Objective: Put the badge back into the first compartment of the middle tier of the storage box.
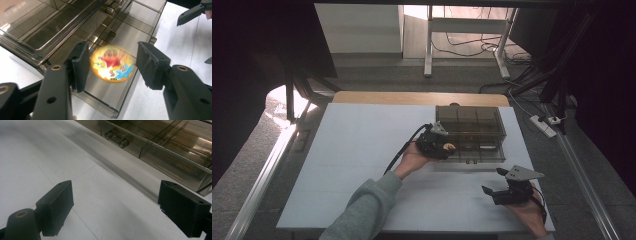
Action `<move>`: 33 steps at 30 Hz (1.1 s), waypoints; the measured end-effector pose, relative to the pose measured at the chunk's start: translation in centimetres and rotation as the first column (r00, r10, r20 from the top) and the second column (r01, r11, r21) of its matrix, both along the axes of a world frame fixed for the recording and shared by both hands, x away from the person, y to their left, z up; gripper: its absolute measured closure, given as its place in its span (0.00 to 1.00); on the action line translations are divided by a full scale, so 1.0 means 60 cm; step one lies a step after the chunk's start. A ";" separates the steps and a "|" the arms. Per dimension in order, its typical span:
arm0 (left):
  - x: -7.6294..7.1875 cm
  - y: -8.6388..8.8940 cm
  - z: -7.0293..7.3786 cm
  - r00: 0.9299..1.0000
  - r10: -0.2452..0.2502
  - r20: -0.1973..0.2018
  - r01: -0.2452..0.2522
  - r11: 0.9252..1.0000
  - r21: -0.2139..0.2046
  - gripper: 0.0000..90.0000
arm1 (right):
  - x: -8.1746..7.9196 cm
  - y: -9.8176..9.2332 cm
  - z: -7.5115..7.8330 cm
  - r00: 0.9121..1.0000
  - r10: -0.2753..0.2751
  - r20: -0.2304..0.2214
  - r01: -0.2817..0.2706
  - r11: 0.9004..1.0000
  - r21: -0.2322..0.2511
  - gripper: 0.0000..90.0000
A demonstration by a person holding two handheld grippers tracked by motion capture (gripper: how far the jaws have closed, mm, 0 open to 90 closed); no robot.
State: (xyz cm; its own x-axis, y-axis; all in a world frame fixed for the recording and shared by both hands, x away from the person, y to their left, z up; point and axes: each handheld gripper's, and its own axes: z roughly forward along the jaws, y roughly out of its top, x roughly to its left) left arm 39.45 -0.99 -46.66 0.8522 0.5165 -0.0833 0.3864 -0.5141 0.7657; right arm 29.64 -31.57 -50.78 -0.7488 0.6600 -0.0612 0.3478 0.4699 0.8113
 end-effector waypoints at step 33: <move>-0.067 0.122 0.039 0.998 0.053 0.031 -0.051 0.995 -0.084 0.35 | -0.002 -0.001 0.002 1.000 -0.006 0.007 0.006 1.000 0.004 0.15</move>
State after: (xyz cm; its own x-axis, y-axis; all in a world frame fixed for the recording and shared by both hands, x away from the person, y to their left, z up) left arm 35.41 6.33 -44.30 0.8274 0.5527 -0.0996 0.3844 -0.4280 0.8179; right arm 29.54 -31.61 -50.66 -0.7445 0.6646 -0.0639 0.3447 0.4646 0.8157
